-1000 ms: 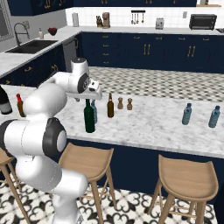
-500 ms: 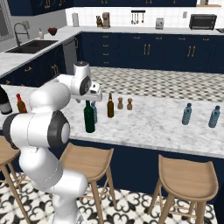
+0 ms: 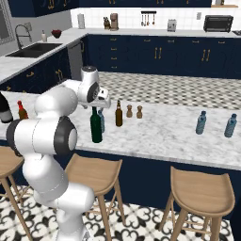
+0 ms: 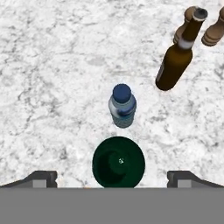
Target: Move the plastic bottles in the middle to the plastics group, and the glass bottles in the middle to the glass group.
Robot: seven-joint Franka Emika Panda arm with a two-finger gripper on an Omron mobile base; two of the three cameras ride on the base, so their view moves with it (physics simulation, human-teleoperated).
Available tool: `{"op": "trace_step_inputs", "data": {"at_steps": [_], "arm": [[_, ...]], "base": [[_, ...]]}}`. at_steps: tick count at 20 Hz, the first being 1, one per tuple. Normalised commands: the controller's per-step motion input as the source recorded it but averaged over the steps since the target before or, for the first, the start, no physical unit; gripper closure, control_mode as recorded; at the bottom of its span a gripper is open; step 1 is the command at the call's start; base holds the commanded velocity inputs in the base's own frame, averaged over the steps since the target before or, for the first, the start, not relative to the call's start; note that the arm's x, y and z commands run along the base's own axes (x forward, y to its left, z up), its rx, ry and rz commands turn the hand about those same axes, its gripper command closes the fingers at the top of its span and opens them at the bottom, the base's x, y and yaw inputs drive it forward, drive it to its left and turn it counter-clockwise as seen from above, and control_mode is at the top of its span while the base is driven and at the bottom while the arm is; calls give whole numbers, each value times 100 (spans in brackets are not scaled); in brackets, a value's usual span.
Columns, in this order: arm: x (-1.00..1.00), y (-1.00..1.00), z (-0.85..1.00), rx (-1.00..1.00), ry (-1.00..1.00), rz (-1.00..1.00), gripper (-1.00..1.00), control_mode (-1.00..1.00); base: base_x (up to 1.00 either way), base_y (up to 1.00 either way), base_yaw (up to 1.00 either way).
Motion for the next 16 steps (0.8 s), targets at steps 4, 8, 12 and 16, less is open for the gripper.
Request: {"op": "trace_step_inputs", "data": {"at_steps": [4,8,12,16], "arm": [[19,0,-9,-1,-7,0,-100,-100],[8,0,-9,-1,0,0,-100,-100],[0,0,-10,-2,-1,0,-100,-100],[0,1,0,0,-1,0,100,-100]], "base": [[0,0,0],[0,0,0],[0,0,0],[0,0,0]]}}
